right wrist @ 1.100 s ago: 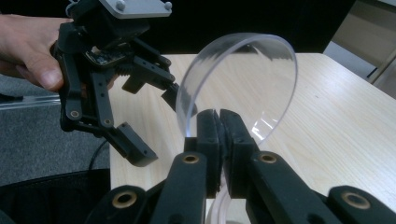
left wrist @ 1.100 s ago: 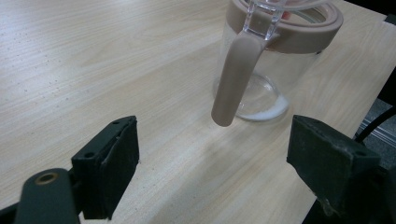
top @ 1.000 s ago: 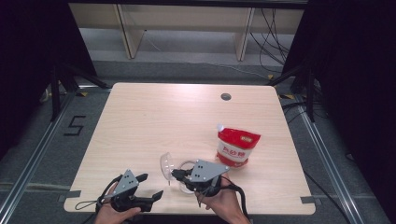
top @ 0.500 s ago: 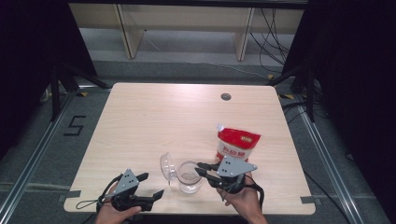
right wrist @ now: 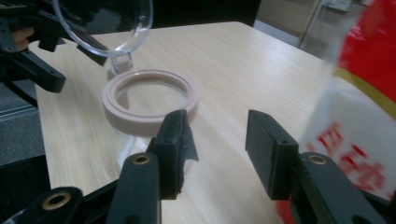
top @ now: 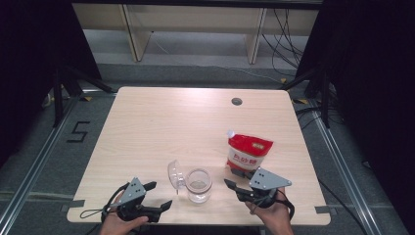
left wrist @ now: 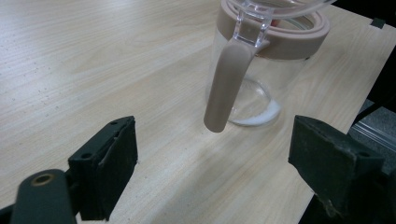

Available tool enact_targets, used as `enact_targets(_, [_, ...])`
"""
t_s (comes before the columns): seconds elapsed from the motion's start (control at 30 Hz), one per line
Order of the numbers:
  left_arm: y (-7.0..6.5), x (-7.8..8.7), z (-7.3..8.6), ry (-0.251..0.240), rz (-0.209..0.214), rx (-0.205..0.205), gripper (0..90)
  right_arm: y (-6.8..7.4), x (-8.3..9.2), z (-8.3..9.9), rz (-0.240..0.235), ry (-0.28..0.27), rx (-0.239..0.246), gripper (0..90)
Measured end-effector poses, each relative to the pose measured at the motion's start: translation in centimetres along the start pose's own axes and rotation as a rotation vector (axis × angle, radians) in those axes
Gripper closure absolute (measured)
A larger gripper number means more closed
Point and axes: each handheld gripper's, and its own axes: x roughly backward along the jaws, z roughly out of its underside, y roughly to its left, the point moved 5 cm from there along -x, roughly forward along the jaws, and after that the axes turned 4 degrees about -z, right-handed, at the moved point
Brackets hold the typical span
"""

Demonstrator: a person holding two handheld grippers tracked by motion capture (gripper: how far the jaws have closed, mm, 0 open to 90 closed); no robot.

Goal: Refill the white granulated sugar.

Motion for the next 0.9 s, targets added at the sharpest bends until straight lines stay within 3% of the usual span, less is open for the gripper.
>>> enact_targets(0.1, [0.2, 0.2, -0.1, 0.003, -0.011, -0.014, 15.6, -0.6, 1.1, 0.7, 0.041, 0.008, -0.033, 58.0])
enact_targets(0.3, [0.4, 0.0, -0.3, -0.001, -0.012, -0.006, 15.7, -1.6, 2.3, 1.7, 0.078, 0.012, -0.068, 55.7])
enact_targets(0.37, [0.2, -0.1, -0.4, -0.008, -0.003, -0.004, 15.6, -2.2, 3.1, 2.2, 0.113, 0.017, -0.092, 54.2])
enact_targets(0.4, [0.1, -0.2, -0.4, -0.007, 0.000, -0.010, 15.6, -2.5, 3.3, 2.3, 0.114, 0.009, -0.078, 53.8])
enact_targets(0.5, [0.0, -0.3, -0.4, -0.009, 0.001, -0.010, 15.7, -2.7, 3.8, 2.6, 0.135, 0.007, -0.097, 52.4])
enact_targets(0.63, [-0.1, -0.3, -0.1, 0.004, 0.002, -0.023, 15.6, -3.3, 4.9, 3.4, 0.154, 0.031, -0.141, 48.3])
enact_targets(0.67, [0.0, -0.2, -0.1, -0.004, -0.006, -0.013, 15.7, -3.8, 5.2, 3.8, 0.183, 0.019, -0.156, 44.1])
enact_targets(0.7, [0.0, -0.2, -0.1, -0.004, -0.006, -0.013, 15.6, -3.7, 5.3, 4.0, 0.184, 0.032, -0.205, 41.7])
enact_targets(0.73, [0.1, -0.2, -0.1, 0.001, -0.008, -0.017, 15.6, -3.9, 5.5, 4.2, 0.196, 0.039, -0.215, 40.3])
enact_targets(0.77, [0.0, -0.3, -0.1, -0.003, -0.005, -0.012, 15.6, -4.3, 5.5, 4.5, 0.206, 0.033, -0.200, 37.5])
enact_targets(0.83, [0.0, -0.3, -0.1, 0.001, -0.004, -0.015, 15.6, -4.3, 5.5, 4.6, 0.199, 0.038, -0.219, 34.2])
enact_targets(0.87, [0.1, -0.3, -0.1, 0.005, -0.003, -0.047, 15.7, -4.9, 5.4, 5.0, 0.198, 0.043, -0.196, 30.4])
enact_targets(0.9, [0.0, -0.3, 0.0, 0.004, -0.002, -0.025, 15.6, -5.2, 5.3, 5.1, 0.200, 0.031, -0.194, 29.8])
